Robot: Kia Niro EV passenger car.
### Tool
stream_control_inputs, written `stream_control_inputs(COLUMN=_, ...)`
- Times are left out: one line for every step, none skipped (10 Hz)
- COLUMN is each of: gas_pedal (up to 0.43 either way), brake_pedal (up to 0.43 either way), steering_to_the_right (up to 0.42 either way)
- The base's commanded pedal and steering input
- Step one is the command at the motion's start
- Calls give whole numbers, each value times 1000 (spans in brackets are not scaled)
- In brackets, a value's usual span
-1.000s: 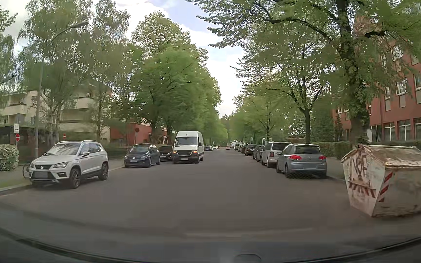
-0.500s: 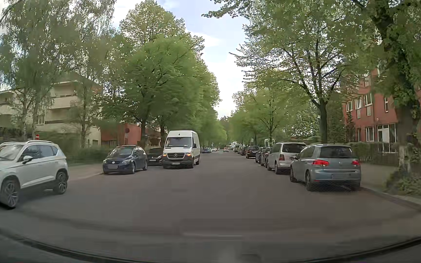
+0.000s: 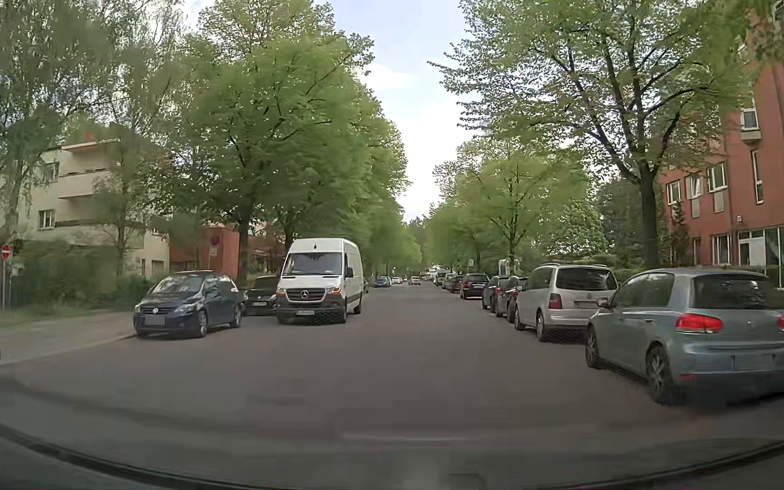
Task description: Follow the waypoints while adhering to traffic rules and regulations
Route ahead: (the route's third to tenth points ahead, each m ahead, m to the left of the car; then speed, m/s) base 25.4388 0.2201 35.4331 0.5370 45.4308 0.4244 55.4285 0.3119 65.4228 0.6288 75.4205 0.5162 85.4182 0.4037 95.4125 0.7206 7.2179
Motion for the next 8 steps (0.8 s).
stream_control_inputs(gas_pedal=480, brake_pedal=18, steering_to_the_right=0)
stream_control_inputs(gas_pedal=480, brake_pedal=18, steering_to_the_right=1)
stream_control_inputs(gas_pedal=480, brake_pedal=18, steering_to_the_right=2)
stream_control_inputs(gas_pedal=480, brake_pedal=18, steering_to_the_right=-1)
stream_control_inputs(gas_pedal=480, brake_pedal=18, steering_to_the_right=-1)
stream_control_inputs(gas_pedal=480, brake_pedal=18, steering_to_the_right=0)
stream_control_inputs(gas_pedal=480, brake_pedal=18, steering_to_the_right=0)
stream_control_inputs(gas_pedal=480, brake_pedal=18, steering_to_the_right=-1)
